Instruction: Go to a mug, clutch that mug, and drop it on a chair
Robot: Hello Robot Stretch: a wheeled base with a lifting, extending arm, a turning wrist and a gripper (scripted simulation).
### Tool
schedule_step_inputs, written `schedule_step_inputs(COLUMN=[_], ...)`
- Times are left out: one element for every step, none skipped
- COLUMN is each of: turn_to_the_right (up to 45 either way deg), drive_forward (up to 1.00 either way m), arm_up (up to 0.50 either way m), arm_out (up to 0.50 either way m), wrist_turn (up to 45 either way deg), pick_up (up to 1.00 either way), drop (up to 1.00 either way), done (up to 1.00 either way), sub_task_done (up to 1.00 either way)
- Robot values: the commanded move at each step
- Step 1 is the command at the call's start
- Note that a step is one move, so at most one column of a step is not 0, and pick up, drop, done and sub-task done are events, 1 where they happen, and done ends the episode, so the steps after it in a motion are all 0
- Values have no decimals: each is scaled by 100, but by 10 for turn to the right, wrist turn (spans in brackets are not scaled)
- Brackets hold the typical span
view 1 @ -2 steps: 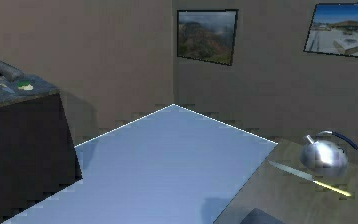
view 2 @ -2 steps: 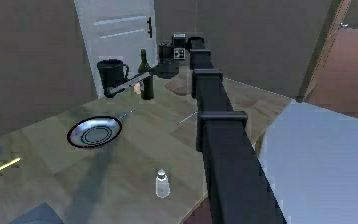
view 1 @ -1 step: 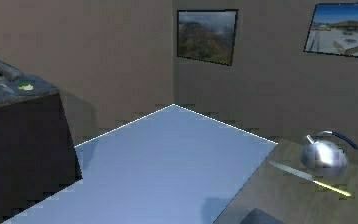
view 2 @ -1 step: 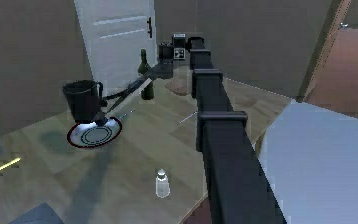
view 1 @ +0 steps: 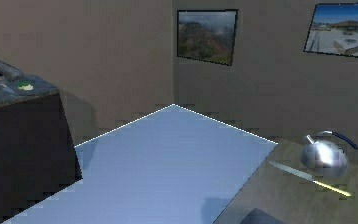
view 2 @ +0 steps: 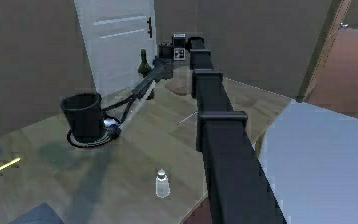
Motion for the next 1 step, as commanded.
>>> schedule_step_inputs(turn_to_the_right=[0], drive_forward=[0], arm_up=[0], arm_out=[-46], wrist_turn=[0], pick_up=[0], drop=[0], done=[0], sub_task_done=[0])
